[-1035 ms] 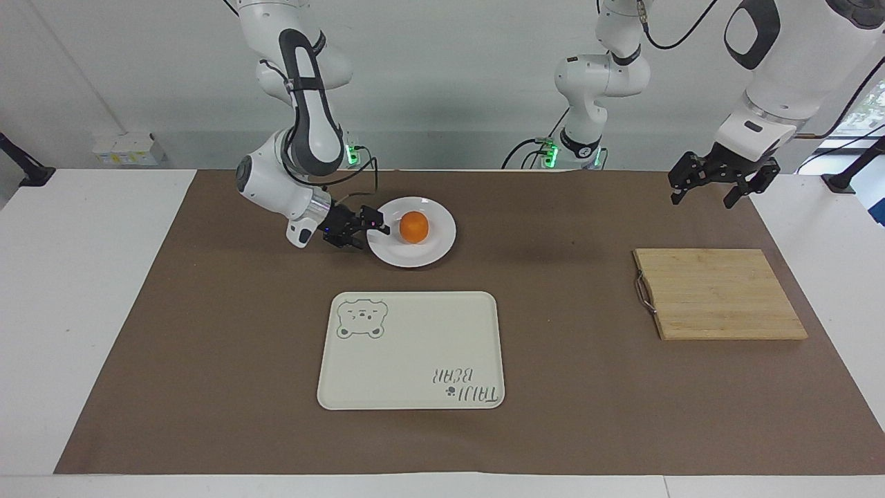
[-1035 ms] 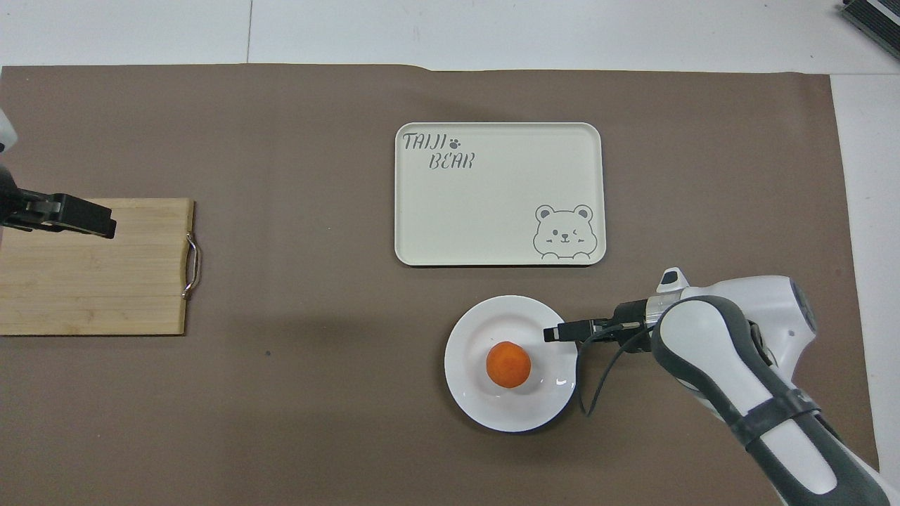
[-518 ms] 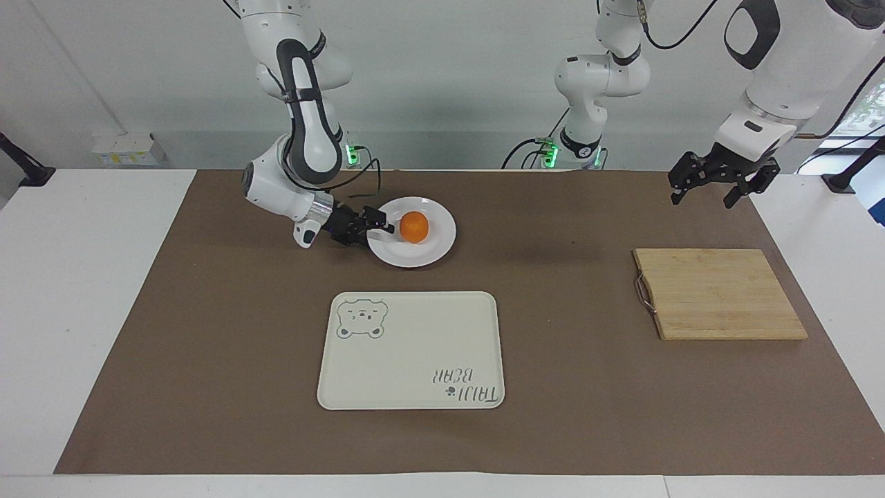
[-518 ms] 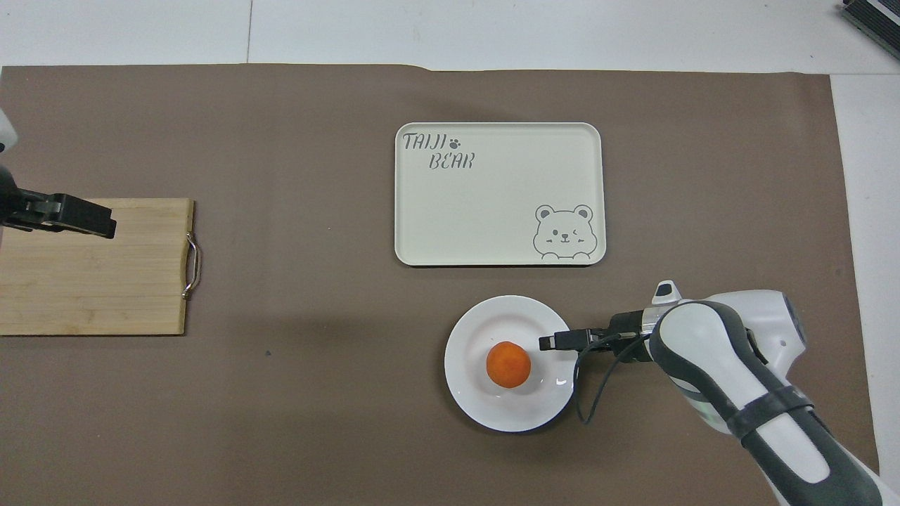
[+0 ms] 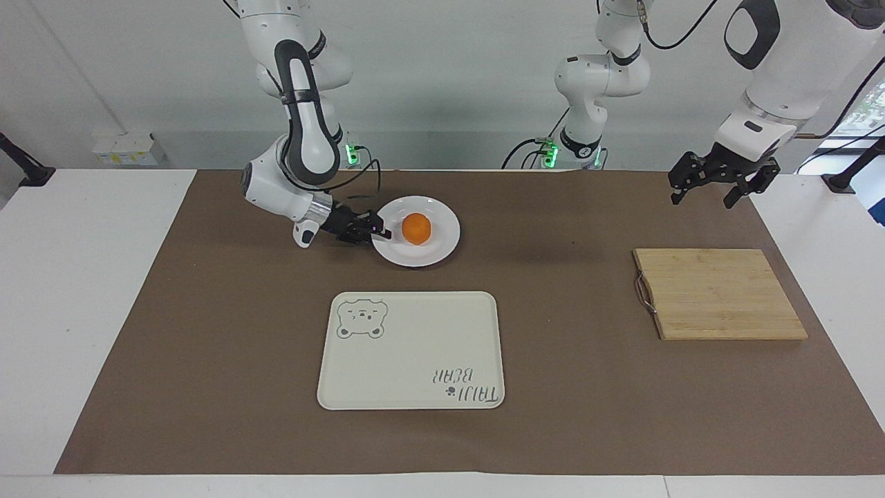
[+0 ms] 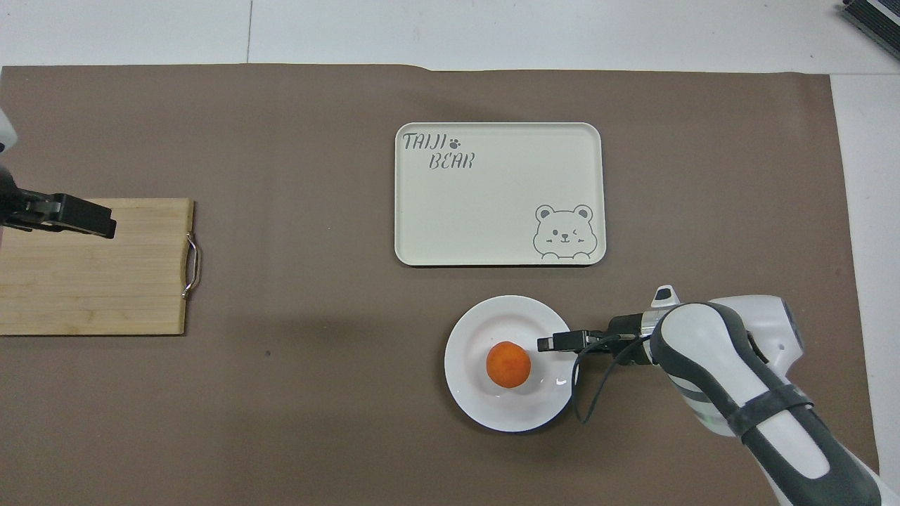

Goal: Place orange and plate with both arms
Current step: 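Slide the plate with the right gripper farther away onto the tray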

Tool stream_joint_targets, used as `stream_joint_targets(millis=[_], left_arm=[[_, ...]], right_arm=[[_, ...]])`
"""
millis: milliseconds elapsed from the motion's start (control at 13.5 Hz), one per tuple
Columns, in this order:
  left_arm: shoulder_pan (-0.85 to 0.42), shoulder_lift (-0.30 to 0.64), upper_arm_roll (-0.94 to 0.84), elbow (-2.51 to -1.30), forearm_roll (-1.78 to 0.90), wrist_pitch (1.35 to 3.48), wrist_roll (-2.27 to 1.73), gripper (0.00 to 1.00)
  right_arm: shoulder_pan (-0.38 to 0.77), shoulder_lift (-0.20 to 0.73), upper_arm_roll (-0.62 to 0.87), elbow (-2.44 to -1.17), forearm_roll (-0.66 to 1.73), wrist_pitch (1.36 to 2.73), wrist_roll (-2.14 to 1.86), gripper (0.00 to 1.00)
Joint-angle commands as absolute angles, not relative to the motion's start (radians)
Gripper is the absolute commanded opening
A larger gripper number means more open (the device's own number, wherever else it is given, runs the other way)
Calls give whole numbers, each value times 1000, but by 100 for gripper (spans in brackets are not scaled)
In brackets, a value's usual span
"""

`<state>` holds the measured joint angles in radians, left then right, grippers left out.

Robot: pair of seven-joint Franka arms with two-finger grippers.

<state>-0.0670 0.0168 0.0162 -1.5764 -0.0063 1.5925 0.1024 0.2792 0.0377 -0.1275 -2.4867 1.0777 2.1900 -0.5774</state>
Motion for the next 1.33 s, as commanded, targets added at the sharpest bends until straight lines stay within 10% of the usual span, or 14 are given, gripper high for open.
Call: stream_joint_targets(millis=[0,1257], left_arm=[[-64,25,14,-1559,12,1569,112,100],[-64,25,14,-1559,12,1569,110,100]], right_arm=[[267,37,-121,-2490,1109,2181,-568,0],[166,126,-123,-2280,1344,1984,-884,0]])
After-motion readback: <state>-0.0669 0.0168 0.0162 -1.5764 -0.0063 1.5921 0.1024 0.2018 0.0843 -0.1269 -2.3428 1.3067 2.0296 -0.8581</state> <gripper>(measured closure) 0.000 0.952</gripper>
